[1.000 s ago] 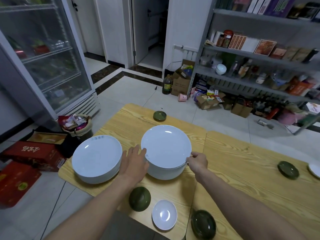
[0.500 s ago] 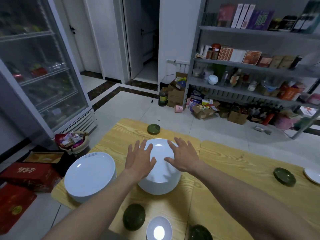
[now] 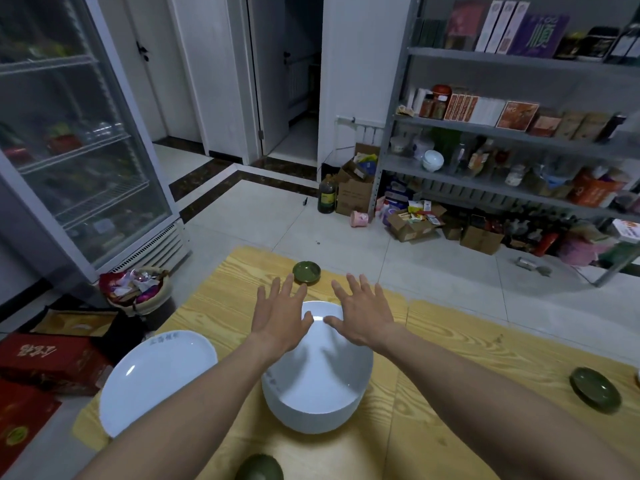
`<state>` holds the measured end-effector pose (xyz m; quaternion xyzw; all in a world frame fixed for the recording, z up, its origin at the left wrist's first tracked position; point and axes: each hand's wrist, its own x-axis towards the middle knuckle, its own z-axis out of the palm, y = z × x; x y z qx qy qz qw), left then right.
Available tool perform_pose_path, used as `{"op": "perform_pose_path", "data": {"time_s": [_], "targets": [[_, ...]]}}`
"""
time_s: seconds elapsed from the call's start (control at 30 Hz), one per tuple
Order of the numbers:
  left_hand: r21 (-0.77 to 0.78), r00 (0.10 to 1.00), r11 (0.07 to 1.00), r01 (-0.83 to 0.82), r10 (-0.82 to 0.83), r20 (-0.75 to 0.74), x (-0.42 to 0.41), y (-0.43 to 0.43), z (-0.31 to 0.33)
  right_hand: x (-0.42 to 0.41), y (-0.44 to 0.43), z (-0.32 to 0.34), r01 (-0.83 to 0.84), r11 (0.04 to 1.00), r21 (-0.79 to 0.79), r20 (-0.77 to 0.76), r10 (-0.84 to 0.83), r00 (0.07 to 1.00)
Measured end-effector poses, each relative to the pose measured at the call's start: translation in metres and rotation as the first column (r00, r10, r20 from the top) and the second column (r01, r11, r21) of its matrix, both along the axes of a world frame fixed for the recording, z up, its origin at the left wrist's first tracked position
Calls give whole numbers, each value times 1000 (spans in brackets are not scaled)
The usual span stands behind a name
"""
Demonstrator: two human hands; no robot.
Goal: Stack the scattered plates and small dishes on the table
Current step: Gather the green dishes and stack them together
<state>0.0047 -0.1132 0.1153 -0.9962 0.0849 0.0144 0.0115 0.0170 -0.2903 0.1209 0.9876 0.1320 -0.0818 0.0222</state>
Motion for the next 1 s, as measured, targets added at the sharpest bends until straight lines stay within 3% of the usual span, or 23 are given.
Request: {"op": "perform_pose_path", "data": {"time_s": [0.4,0.5,0.63,0.8,1.0], "targets": [[-240,996,970,-47,28,-84,133,40,-48,110,35,-44,251,934,254,-159,-216,963],[-376,981,916,-138,74,-179,159,44,-69,136,39,-62,379,807,453,-222,-309,925],[-563,945,778,-280,121,-303,191,42,-99,166,45,-90,575,544,610,-370,-447,815],[-654,904,638,-407,179,-388,222,35,-136,197,48,-123,704,295,646,-499,-534,683],[-705,875,522,-480,227,-428,245,30,-171,229,51,-157,753,138,643,-583,-550,598]]}}
